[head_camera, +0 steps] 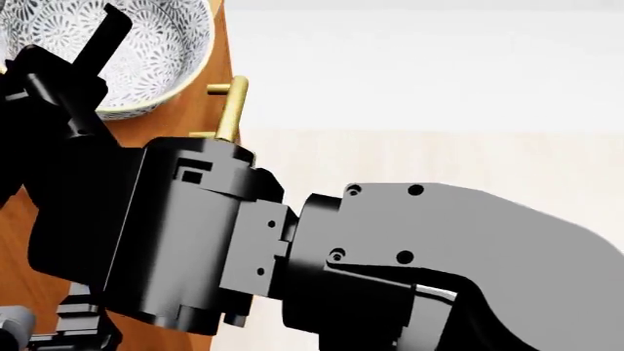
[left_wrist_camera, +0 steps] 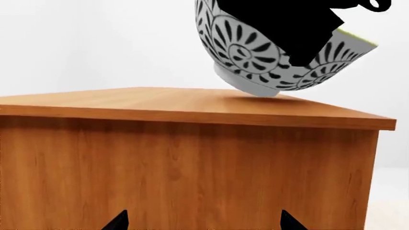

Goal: Close the top drawer of the cabinet and put the bowl on top of it.

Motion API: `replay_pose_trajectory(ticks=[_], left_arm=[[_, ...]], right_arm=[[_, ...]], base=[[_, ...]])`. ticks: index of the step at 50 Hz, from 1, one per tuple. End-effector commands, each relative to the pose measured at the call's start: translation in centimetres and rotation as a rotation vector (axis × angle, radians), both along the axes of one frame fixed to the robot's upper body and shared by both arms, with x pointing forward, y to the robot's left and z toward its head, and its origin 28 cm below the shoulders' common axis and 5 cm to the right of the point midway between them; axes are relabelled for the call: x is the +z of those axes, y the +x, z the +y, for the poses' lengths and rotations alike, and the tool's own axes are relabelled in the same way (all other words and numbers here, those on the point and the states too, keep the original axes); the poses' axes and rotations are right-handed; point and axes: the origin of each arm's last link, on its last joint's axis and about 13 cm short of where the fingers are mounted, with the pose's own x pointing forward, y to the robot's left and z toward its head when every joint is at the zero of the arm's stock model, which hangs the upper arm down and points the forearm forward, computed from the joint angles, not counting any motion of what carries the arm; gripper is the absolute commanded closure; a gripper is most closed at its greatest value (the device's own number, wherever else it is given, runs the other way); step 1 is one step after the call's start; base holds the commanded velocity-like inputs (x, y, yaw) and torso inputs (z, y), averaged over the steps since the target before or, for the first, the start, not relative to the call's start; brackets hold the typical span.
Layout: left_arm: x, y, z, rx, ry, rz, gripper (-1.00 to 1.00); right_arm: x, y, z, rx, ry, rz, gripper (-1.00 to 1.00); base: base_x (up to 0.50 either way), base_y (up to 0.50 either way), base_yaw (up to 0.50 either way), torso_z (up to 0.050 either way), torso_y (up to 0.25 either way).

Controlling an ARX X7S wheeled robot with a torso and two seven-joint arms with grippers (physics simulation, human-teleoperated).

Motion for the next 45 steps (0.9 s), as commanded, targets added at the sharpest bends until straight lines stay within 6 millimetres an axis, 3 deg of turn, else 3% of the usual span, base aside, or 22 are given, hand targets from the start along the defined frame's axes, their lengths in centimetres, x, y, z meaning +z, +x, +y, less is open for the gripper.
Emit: replay_pose_trajectory(ticks=[1, 7, 8, 15, 24, 34, 45], left_arm=[[-0.1, 0.0, 0.1, 0.0, -0.008, 0.0, -1.0], [-0.2, 0.1, 0.1, 0.003, -0.008, 0.003, -1.0], [-0.1, 0.1, 0.1, 0.003, -0.01, 0.002, -1.0], [0.0, -0.1, 0.0, 0.004, -0.008, -0.001, -1.0], [0.1, -0.2, 0.0, -0.001, -0.008, -0.004, -1.0], [0.3, -0.2, -0.1, -0.001, -0.013, -0.008, -1.0], [0.5, -0.2, 0.0, -0.004, -0.014, -0.014, -1.0]], right_arm=[[-0.4, -0.6, 0.2, 0.037, -0.028, -0.023, 1.0], [-0.3, -0.9, 0.3, 0.046, -0.041, -0.03, 1.0], [-0.2, -1.0, 0.3, 0.045, -0.042, -0.034, -1.0], [2.2, -1.4, 0.4, 0.029, -0.019, -0.085, -1.0], [9.3, -2.2, 0.2, -0.045, 0.096, -0.204, -1.0], [12.6, -2.9, -0.5, -0.087, 0.125, -0.269, -1.0], [16.9, -4.0, -3.5, -0.173, 0.164, -0.357, -1.0]], base=[[0.0, 0.0, 0.0, 0.0, 0.0], [0.0, 0.0, 0.0, 0.0, 0.0], [0.0, 0.0, 0.0, 0.0, 0.0], [0.0, 0.0, 0.0, 0.0, 0.0], [0.0, 0.0, 0.0, 0.0, 0.001], [0.0, 0.0, 0.0, 0.0, 0.0], [0.0, 0.0, 0.0, 0.0, 0.0]])
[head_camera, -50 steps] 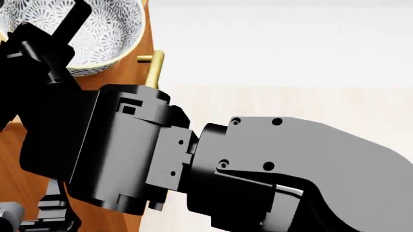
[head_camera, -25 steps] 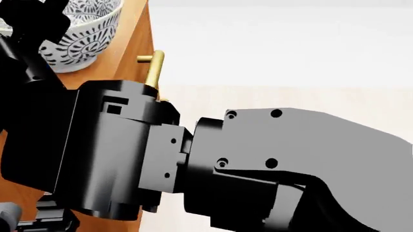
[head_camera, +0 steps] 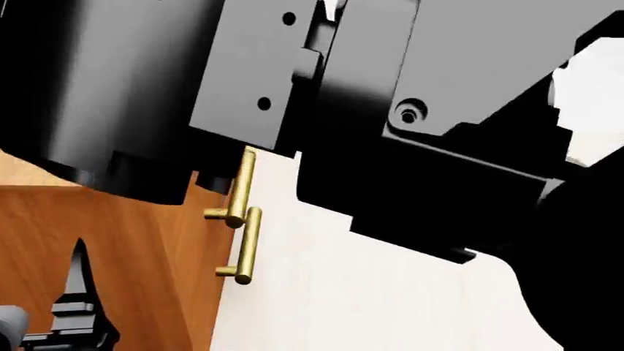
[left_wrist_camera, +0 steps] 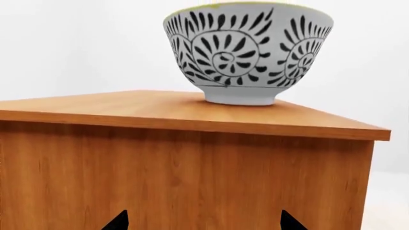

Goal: Close the top drawer of the cabinet and put the bowl on top of it.

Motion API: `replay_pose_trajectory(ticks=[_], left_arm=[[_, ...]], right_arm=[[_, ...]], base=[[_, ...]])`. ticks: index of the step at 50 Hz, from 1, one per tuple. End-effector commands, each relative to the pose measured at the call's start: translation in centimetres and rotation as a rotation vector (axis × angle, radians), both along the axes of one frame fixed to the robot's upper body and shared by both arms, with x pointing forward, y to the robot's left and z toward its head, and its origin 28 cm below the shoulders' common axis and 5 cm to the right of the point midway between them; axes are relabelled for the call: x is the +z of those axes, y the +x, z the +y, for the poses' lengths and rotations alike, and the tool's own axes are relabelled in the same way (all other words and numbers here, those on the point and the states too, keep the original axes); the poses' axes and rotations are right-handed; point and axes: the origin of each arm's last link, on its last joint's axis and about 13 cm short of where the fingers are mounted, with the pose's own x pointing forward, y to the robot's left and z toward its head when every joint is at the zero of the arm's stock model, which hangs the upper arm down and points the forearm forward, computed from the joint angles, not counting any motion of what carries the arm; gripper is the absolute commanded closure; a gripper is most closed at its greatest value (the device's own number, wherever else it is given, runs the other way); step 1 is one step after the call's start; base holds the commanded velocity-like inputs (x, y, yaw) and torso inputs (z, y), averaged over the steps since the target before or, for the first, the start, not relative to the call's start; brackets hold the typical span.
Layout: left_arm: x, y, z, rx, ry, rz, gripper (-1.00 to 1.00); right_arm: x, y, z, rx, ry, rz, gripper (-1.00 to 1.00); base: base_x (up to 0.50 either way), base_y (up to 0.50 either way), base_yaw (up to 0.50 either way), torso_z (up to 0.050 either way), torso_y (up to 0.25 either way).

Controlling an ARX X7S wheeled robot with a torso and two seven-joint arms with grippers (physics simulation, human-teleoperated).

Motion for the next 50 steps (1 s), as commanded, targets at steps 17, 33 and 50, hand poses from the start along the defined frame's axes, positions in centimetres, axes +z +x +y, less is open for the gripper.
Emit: replay_pose_trajectory(ticks=[17, 33, 50], left_arm=[[0.3, -0.1, 0.1, 0.0, -0.006, -0.014, -1.0], [0.4, -0.5, 0.0, -0.005, -0.009, -0.02, -1.0], [0.5, -0.5, 0.1, -0.006, -0.015, -0.021, -1.0]], right_arm=[[5.1, -0.3, -8.9, -0.282, 0.024, -0.114, -1.0], [2.9, -1.1, -13.7, -0.416, -0.011, -0.115, -1.0], [-3.2, -2.3, -21.1, -0.608, 0.021, -0.005, -1.0]], base=[[0.0, 0.0, 0.0, 0.0, 0.0], [0.0, 0.0, 0.0, 0.0, 0.0], [0.0, 0.0, 0.0, 0.0, 0.0]])
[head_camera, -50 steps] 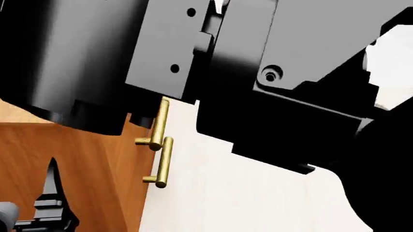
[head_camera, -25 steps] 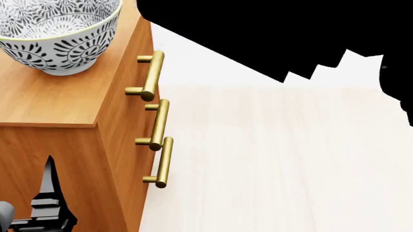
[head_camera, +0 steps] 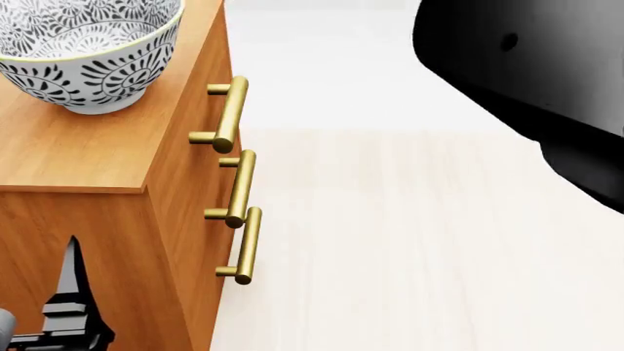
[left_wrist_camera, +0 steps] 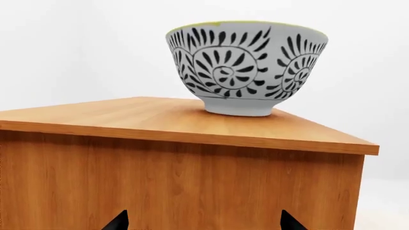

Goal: Close the top drawer of the cabinet and put the bowl on top of it.

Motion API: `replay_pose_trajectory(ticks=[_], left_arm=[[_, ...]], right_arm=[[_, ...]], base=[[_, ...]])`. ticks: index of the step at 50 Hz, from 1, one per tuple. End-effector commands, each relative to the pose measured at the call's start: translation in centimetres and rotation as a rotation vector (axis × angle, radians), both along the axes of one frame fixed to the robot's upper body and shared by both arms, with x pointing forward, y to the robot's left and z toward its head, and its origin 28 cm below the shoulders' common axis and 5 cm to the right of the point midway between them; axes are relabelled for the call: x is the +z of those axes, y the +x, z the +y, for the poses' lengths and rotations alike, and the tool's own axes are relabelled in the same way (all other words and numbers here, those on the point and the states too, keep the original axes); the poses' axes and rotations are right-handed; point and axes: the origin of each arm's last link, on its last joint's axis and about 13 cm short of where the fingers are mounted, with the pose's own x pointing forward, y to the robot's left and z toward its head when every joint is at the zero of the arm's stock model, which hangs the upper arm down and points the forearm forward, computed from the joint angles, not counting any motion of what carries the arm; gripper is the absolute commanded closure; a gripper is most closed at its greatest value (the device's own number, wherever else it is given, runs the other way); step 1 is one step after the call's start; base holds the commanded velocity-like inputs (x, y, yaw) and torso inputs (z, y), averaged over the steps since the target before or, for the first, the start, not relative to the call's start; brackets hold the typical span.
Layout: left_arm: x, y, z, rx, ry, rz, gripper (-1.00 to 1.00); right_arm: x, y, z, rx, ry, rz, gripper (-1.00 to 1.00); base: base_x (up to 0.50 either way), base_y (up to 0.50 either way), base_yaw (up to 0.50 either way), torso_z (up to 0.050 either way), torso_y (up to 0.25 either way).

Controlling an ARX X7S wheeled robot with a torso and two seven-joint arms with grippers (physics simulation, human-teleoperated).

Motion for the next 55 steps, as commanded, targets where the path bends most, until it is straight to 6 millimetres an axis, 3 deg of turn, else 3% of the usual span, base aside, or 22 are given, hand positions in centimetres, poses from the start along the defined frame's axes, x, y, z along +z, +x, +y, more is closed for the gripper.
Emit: replay_pose_trajectory(ticks=[1, 33, 41, 55], left_arm=[[0.0, -0.2, 0.0, 0.001, -0.001, 0.001, -1.0], [0.3, -0.4, -0.2, 0.007, 0.003, -0.007, -1.0], [0.1, -0.5, -0.1, 0.01, 0.003, -0.008, -1.0], [0.3, -0.7, -0.5, 0.0, 0.011, -0.011, -1.0]], right_arm=[[-3.8, -0.9, -4.0, -0.11, 0.027, 0.061, -1.0], [-13.2, -1.8, -9.1, -0.228, 0.079, 0.22, -1.0], [-14.6, -2.9, -10.2, -0.258, 0.099, 0.241, -1.0], [-19.2, -4.0, -11.7, -0.283, 0.137, 0.305, -1.0]], base=[[0.0, 0.0, 0.0, 0.0, 0.0], [0.0, 0.0, 0.0, 0.0, 0.0], [0.0, 0.0, 0.0, 0.0, 0.0], [0.0, 0.0, 0.0, 0.0, 0.0]])
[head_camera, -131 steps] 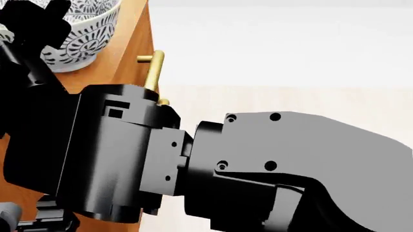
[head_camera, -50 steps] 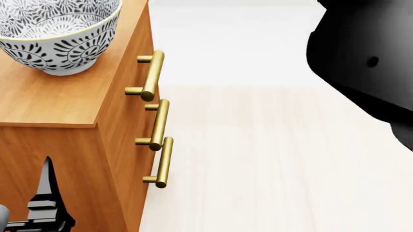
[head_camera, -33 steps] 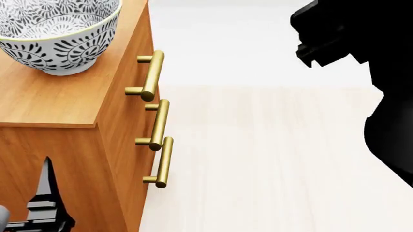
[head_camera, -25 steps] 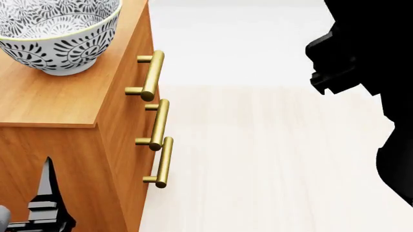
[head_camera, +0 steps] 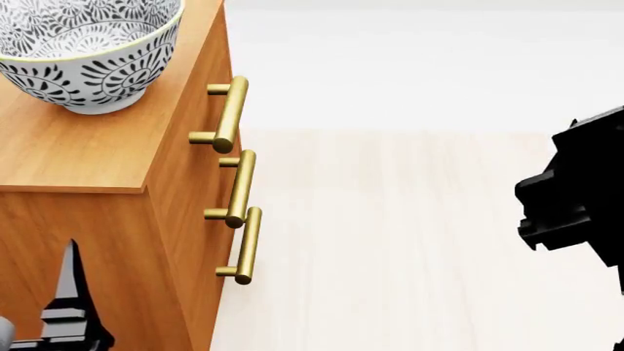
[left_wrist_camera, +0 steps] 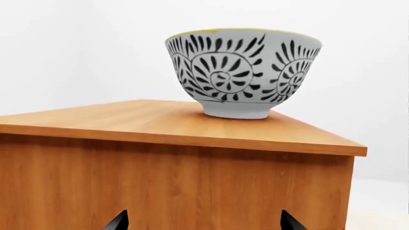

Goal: Close the top drawer of the cabinet and put the bowl on top of it.

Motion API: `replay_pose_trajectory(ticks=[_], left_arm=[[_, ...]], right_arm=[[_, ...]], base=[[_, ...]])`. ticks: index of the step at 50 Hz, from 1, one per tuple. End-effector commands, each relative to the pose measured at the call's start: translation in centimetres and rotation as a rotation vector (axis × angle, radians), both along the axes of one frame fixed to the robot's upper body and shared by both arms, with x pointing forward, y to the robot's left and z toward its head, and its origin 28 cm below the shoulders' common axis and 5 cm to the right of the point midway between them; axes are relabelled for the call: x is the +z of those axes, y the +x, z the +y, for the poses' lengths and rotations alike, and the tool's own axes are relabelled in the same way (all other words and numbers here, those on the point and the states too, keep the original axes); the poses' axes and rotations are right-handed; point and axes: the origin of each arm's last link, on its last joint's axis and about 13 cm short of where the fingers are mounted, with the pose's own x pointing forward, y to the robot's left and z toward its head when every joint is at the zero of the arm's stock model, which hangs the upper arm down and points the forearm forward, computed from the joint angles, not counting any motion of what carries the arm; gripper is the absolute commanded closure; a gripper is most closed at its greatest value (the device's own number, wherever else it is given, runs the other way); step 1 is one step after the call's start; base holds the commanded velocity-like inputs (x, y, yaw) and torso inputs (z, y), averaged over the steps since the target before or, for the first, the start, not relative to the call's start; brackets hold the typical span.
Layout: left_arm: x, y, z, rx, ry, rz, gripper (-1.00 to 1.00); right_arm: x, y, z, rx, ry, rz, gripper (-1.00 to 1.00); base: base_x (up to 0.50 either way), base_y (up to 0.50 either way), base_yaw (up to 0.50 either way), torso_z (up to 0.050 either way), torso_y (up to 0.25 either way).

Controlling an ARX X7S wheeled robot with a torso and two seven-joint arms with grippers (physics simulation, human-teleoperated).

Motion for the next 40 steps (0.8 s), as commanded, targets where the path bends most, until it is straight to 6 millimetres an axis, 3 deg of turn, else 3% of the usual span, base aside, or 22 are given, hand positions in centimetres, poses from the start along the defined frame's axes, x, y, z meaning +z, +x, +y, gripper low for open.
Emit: replay_pose_trajectory(ticks=[1, 19, 40], left_arm=[[0.1, -0.1, -0.3, -0.005, 0.005, -0.002, -1.0], [0.1, -0.3, -0.1, 0.003, 0.001, -0.002, -1.0], [0.2, -0.4, 0.1, 0.009, -0.003, -0.003, -1.0]], right_arm=[[-3.0, -1.0, -1.2, -0.025, 0.028, 0.043, -1.0], [-5.0, -0.3, -1.7, -0.08, 0.026, 0.089, -1.0], [-6.7, -2.2, -3.6, -0.142, 0.053, 0.116, -1.0]], base=[[0.0, 0.0, 0.0, 0.0, 0.0], [0.0, 0.0, 0.0, 0.0, 0.0], [0.0, 0.0, 0.0, 0.0, 0.0]])
